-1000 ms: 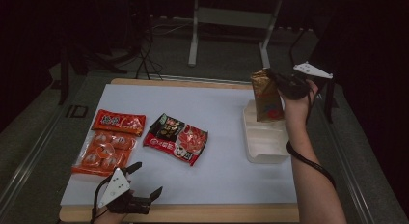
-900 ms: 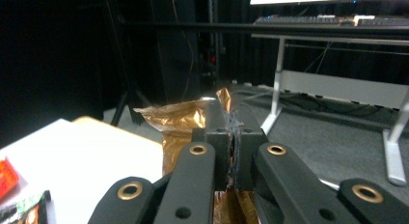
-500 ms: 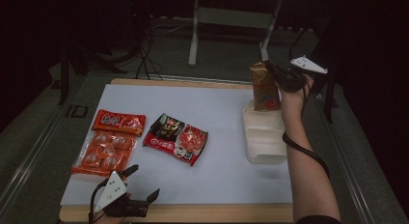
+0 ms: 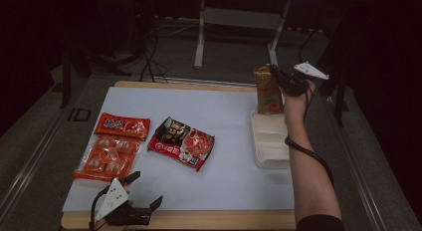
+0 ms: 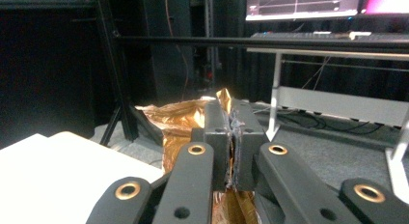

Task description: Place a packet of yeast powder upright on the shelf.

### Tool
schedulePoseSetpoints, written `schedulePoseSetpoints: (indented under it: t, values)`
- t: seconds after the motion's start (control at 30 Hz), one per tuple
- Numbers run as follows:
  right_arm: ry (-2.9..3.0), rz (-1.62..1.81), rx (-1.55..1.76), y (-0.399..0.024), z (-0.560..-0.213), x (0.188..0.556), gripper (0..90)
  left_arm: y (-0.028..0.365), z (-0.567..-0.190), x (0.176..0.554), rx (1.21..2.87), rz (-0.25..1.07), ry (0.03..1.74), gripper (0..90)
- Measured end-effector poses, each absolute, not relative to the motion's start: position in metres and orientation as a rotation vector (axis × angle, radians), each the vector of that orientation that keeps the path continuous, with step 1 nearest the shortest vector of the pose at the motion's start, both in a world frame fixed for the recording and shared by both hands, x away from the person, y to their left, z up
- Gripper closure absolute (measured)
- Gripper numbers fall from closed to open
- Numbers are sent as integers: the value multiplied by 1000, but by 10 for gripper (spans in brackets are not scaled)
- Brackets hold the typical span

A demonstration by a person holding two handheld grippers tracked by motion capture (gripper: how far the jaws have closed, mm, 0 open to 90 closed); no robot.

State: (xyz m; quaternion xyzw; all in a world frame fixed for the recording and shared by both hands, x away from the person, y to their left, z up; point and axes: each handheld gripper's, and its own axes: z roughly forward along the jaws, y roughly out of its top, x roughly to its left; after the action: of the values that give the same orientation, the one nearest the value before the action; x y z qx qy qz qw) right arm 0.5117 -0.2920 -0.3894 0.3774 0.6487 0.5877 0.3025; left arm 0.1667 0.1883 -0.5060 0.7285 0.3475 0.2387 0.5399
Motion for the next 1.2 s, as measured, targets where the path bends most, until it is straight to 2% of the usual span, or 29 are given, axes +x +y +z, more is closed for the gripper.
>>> schedulePoseSetpoints:
  t: [0.37,0.83,1.2]
  values:
    - [1774,1579,1055,-293,-408,511,863,188,-506,168,1731,570,827,8]
    - [1859,1557,1139,-301,-416,496,854,186,-505,169,1741,570,808,8]
    - [1825,1531,1231,-324,-426,481,850,184,-504,169,1751,571,796,8]
